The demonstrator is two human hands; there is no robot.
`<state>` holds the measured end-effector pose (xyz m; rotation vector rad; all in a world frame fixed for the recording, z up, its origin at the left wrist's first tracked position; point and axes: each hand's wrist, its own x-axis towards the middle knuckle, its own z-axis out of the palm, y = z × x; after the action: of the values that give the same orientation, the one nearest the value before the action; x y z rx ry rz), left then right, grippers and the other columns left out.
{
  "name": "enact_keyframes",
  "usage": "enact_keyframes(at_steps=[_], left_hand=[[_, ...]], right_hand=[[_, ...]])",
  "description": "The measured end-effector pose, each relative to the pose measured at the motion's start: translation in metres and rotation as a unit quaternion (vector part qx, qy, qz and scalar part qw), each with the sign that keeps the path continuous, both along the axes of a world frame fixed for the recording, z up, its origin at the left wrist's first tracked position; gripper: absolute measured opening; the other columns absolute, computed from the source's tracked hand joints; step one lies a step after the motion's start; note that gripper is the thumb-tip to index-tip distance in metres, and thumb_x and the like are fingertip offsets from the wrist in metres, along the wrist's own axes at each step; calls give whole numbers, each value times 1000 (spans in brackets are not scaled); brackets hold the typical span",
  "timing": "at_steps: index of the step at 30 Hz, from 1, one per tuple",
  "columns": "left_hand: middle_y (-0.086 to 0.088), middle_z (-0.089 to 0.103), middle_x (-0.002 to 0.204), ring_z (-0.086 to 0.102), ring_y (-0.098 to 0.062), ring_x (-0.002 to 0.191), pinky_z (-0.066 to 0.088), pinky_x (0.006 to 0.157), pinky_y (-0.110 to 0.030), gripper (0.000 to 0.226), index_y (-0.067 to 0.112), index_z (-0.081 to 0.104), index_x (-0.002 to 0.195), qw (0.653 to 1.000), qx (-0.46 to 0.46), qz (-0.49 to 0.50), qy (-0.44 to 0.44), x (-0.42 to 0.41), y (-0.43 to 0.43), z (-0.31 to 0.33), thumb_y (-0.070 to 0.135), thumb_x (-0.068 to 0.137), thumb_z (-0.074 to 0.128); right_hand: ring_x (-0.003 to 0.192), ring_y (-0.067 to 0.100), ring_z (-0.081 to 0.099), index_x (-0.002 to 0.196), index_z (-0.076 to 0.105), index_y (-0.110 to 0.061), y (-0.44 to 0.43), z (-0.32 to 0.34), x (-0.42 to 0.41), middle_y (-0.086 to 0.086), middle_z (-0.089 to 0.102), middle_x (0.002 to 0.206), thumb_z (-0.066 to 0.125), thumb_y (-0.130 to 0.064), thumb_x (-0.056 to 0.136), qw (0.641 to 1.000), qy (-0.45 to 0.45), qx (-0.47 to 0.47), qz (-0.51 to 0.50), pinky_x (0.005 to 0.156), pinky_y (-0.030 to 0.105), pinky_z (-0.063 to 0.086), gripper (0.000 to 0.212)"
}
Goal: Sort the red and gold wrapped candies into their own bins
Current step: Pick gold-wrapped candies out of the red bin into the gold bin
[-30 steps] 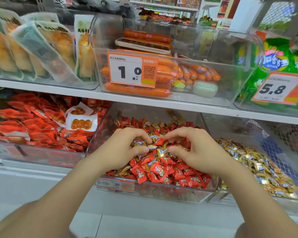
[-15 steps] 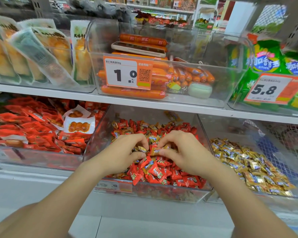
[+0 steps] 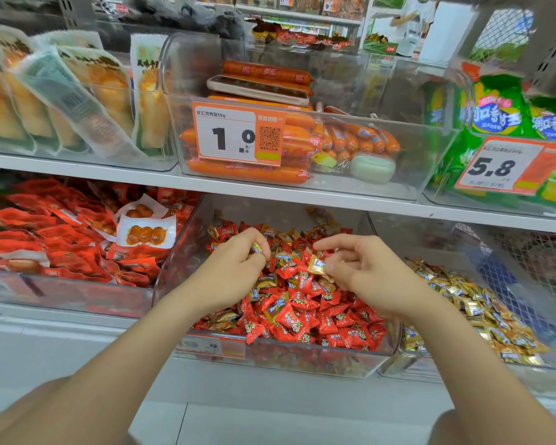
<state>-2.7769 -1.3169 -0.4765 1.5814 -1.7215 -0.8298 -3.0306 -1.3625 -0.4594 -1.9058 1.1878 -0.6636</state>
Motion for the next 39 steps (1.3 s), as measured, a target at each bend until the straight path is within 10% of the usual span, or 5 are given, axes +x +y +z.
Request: enact_keyframes(at_steps=[6, 12, 23, 30, 39], left_hand=[[0, 50, 64, 51, -20, 57, 46, 64, -46, 55, 10, 52, 76, 997, -73, 16, -10, -3, -2, 7, 54, 108, 42], [6, 65, 78, 62, -6, 66, 52, 65, -26, 29, 32, 71, 109, 997, -61, -4, -55, 16, 2, 4, 20, 111, 44], [10, 61, 72, 58, -8, 63, 45, 61, -33, 20, 38, 68, 113, 978, -62, 1, -199, 22, 11, -5, 33, 109, 49], [2, 51, 122, 55, -22, 120, 48, 103, -42, 36, 25, 55, 135, 966, 72, -31, -245, 20, 1, -18, 43, 104, 58], [7, 63, 109, 60, -11, 102, 53, 90, -36, 8, 30, 65, 105, 977, 46, -60, -199, 15, 4, -11, 35, 99, 69]], right_hand=[[51, 17, 34, 82, 66, -13, -1, -2, 3, -3, 36, 56, 41, -32, 102, 995, 41, -55, -76, 54, 28, 31, 38], [54, 22, 62, 109, 73, -25, 4, 3, 4, 0, 72, 76, 50, -11, 109, 998, -25, -49, -45, 54, 36, 55, 27], [56, 8, 64, 116, 74, -30, 10, 11, 5, -11, 74, 75, 51, -21, 110, 987, 87, -131, -26, 58, 18, 49, 25], [72, 5, 65, 82, 76, -33, 10, 2, 8, -15, 69, 67, 77, -56, 86, 956, 233, -169, -57, 79, 36, 60, 23], [70, 1, 64, 70, 75, -33, 8, 1, 19, -15, 72, 71, 81, -46, 84, 964, 193, -158, -94, 73, 25, 54, 20]])
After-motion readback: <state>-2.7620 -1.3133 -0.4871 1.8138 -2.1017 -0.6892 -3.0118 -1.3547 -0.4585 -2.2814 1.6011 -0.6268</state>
